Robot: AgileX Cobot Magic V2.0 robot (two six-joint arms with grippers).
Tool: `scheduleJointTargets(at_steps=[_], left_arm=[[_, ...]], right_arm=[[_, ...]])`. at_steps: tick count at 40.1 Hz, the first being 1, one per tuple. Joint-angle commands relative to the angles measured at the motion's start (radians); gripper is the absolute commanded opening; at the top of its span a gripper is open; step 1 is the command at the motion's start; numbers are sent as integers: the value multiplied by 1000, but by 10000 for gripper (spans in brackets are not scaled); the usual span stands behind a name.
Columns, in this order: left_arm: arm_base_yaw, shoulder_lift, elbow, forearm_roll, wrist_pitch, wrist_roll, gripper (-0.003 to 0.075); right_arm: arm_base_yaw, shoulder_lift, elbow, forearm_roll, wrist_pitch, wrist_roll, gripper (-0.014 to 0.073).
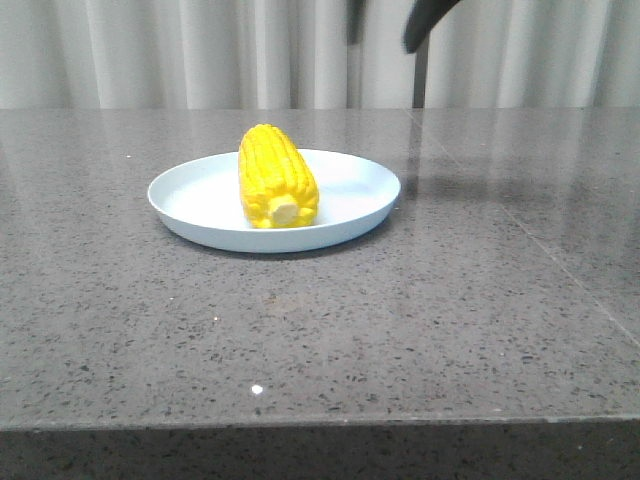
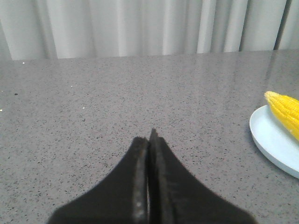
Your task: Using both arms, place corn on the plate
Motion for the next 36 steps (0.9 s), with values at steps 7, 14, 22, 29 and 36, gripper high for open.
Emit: scheduleJointTargets(at_steps=[7,14,22,29,36], left_arm=[[-9,8,-28,-3,-80,-1,-20],[-9,8,-28,-3,-80,-1,-20],[-9,8,-28,-3,-80,-1,-20],[-9,8,-28,-3,-80,-1,-20],[-9,8,-28,-3,-80,-1,-20]], right_arm=[[-177,-123,4,-20,94,-108,-59],[-275,-219,135,-7,66,-180,-60],[-344,-387,396,78,-37,-289,-60],[-327,-567,656,113,-190,-362,-60],[-327,-800,951,65,-426,-367,-60]])
